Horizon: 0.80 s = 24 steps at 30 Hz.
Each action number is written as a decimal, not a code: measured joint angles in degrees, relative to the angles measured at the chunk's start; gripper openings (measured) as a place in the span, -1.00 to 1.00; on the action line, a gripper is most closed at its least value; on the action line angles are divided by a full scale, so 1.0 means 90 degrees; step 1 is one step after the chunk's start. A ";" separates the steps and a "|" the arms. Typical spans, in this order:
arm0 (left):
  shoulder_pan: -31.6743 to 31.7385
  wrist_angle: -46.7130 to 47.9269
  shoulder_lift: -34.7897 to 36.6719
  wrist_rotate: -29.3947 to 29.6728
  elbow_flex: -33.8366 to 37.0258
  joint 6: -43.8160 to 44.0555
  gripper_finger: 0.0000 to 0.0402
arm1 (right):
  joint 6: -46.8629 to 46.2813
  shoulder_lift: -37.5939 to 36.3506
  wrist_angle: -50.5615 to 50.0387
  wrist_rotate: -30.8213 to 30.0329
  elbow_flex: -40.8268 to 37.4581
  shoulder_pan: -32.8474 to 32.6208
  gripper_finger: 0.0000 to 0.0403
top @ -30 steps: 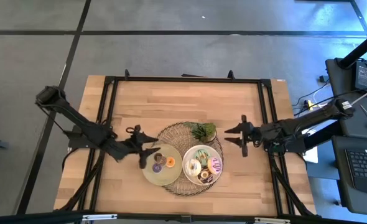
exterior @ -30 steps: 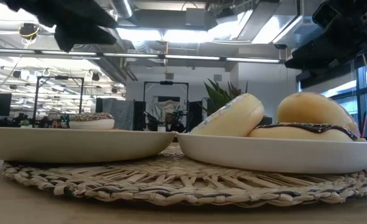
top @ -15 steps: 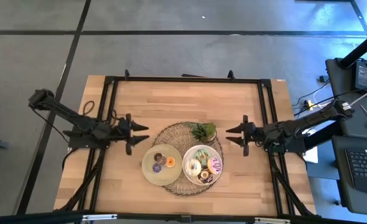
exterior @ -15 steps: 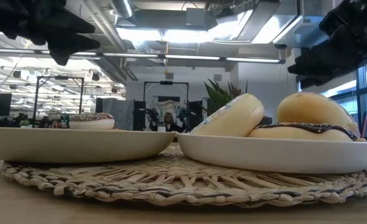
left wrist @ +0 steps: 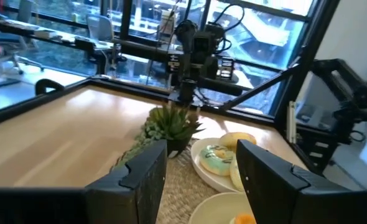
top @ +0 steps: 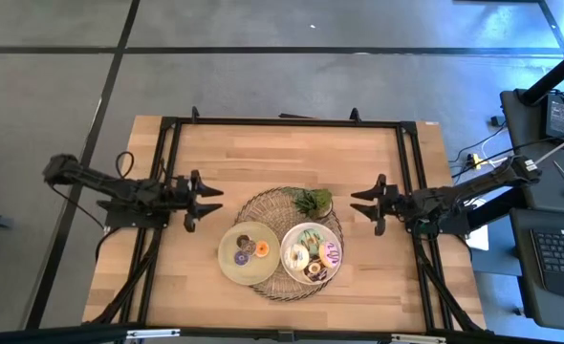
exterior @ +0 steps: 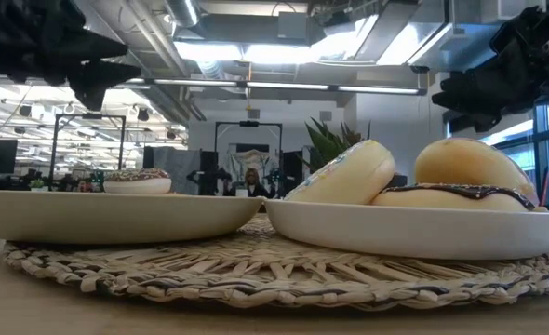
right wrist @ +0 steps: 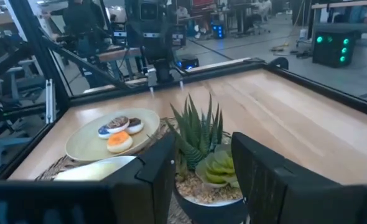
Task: Pick & Place donuts
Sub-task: Return to Home Position
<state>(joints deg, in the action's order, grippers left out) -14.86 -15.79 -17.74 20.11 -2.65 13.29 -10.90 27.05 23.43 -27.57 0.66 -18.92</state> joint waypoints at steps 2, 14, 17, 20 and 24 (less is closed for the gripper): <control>0.0086 -0.0111 0.0084 -0.0084 0.0175 0.0055 -0.05 | 0.0035 -0.0045 -0.0042 0.0000 -0.0005 0.0000 -0.22; 0.0511 0.0399 0.0743 -0.0053 0.0240 -0.0230 -0.06 | 0.0292 -0.0892 -0.0667 -0.0095 -0.0007 0.0085 -0.22; 0.0579 0.0654 0.1101 -0.0048 0.0240 -0.0285 -0.05 | 0.0455 -0.1219 -0.0827 -0.0092 -0.0007 0.0085 -0.22; 0.0637 0.1009 0.1504 -0.0112 0.0240 -0.0264 -0.04 | 0.0556 -0.1564 -0.1105 -0.0092 -0.0007 0.0085 -0.22; 0.0647 0.1372 0.1970 -0.0147 0.0228 -0.0241 -0.04 | 0.0490 -0.2008 -0.1592 -0.0090 -0.0007 0.0085 -0.22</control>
<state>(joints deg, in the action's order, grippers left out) -9.03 -3.44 -0.01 18.79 -0.60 11.11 -6.49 8.98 9.10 -28.38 0.60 -18.15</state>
